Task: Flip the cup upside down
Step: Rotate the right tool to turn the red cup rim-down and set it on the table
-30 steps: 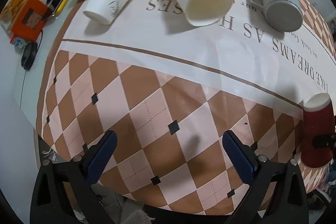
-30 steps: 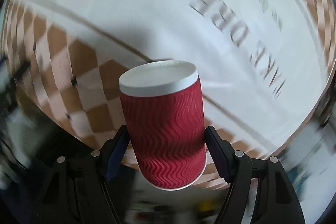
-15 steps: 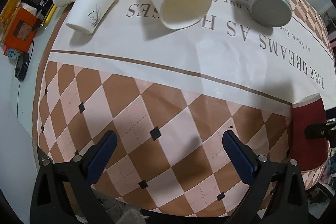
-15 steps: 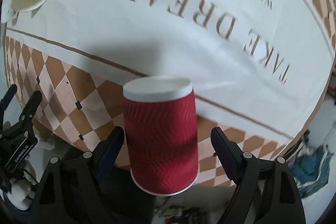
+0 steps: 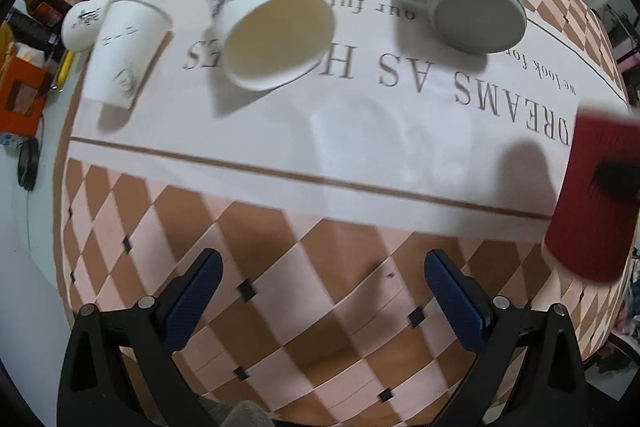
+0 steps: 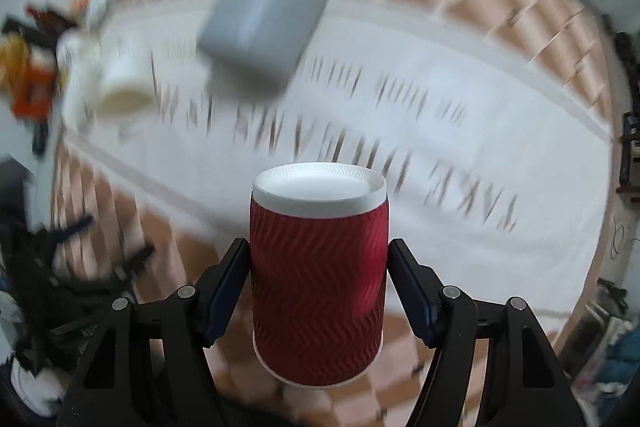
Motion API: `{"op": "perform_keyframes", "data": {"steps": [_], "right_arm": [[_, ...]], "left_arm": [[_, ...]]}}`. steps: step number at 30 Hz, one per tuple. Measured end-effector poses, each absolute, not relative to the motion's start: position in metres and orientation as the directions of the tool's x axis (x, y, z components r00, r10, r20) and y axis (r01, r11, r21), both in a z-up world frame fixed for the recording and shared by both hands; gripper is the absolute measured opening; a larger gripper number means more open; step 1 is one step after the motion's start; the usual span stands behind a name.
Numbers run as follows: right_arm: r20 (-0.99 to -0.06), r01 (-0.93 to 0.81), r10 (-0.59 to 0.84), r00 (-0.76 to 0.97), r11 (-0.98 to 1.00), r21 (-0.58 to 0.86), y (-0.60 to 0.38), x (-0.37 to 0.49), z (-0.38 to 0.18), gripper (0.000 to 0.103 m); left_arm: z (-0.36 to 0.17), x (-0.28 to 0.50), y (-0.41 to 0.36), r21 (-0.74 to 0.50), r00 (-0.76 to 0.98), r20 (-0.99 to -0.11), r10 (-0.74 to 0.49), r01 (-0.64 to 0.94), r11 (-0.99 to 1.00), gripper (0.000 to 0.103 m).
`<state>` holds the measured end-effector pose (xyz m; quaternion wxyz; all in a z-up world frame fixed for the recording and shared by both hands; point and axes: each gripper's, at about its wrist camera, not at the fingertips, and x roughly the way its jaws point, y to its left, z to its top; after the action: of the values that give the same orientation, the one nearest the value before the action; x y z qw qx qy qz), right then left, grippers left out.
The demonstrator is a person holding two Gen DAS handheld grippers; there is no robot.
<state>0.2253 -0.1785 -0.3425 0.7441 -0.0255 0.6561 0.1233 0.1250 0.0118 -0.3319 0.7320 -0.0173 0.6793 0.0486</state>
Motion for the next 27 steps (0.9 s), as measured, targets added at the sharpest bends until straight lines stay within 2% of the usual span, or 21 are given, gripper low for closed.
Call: {"op": "perform_keyframes", "data": {"steps": [6,11,16,23,27], "right_arm": [[-0.882,-0.151,0.164,0.442,0.983,0.108,-0.198,0.245,-0.325,0.072],[-0.791,-0.146,0.148,0.593,0.986,0.075,-0.195,0.238,-0.334,0.072],[-0.762,-0.194,0.143,0.631,0.981,0.023,-0.187,0.215,-0.340,0.072],[-0.789,-0.184,0.110,0.605,0.983,-0.005,-0.193,0.185,-0.347,0.074],[-0.805,-0.122,0.076,0.588,0.992,0.004,-0.203,0.172,-0.344,0.087]], "left_arm": [[-0.342,0.150,-0.005,0.045,0.065,-0.997,0.051,-0.093,0.995,0.103],[-0.349,0.161,-0.016,0.059,0.058,-0.996,0.064,-0.090,0.994,0.103],[-0.347,0.164,-0.025,0.072,0.069,-0.995,0.077,-0.078,0.994,0.103],[-0.336,0.137,-0.033,0.066,0.105,-0.992,0.074,-0.077,0.995,0.103],[-0.326,0.124,-0.042,0.066,0.132,-0.989,0.072,-0.047,0.997,0.103]]}}
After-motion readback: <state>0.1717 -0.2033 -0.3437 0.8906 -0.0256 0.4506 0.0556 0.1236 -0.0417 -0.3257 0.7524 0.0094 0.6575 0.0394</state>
